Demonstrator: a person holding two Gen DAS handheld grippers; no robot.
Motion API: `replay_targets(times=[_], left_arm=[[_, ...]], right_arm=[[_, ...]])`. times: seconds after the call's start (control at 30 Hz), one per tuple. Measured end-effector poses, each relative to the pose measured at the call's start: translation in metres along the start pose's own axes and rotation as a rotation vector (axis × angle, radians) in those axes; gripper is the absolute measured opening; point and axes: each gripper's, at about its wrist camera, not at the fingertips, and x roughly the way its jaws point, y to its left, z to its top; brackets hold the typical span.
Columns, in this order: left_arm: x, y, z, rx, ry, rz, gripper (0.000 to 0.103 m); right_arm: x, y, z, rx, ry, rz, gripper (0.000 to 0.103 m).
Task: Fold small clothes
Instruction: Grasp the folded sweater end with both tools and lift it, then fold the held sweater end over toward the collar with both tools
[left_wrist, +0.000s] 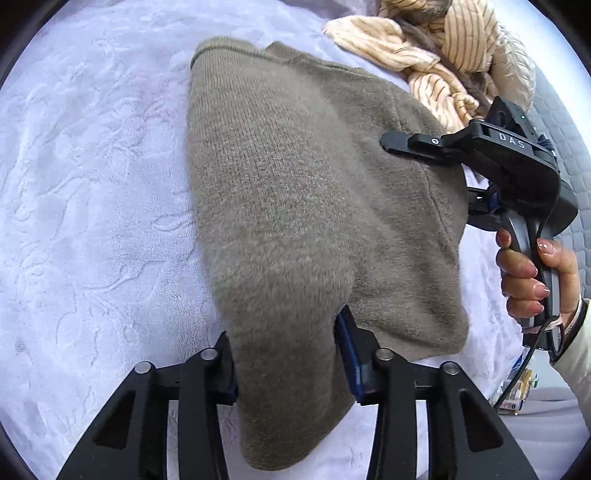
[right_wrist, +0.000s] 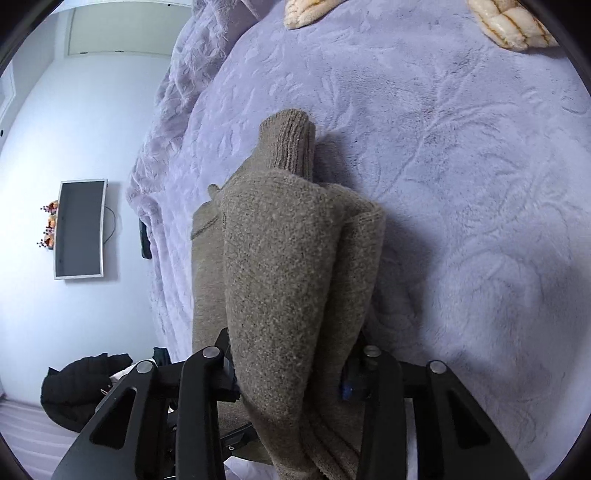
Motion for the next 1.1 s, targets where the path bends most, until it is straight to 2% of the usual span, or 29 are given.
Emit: replay_targets(times=[0.23, 0.43, 0.77, 0.93, 1.1], left_arm=[[-0.03, 0.002, -0.008, 0.006, -0.056, -0.051, 0.038], [-0.065, 0.002, -0.02, 0.008, -0.092, -0.054, 0.038], [-0.126, 0.023, -0.075, 0.022, -0.133, -0.022, 0.038], [-0.145, 0.04, -0.109, 0.039, -0.137, 0.002, 0.039], [-0.151, 0.064, -0.145, 0.004, -0.133, -0.005, 0.039]], right_arm=[[-0.009, 0.027, -0.01, -0.021, -0.002, 0.049, 0.04], [-0.018, 0.046, -0.027, -0.031, 0.006, 0.087, 0.04], [-0.012, 0.098, -0.089, -0.061, 0.028, 0.149, 0.04], [0.008, 0.117, -0.127, -0.082, 0.046, 0.164, 0.04], [0.03, 0.124, -0.164, -0.102, 0.073, 0.153, 0.04]])
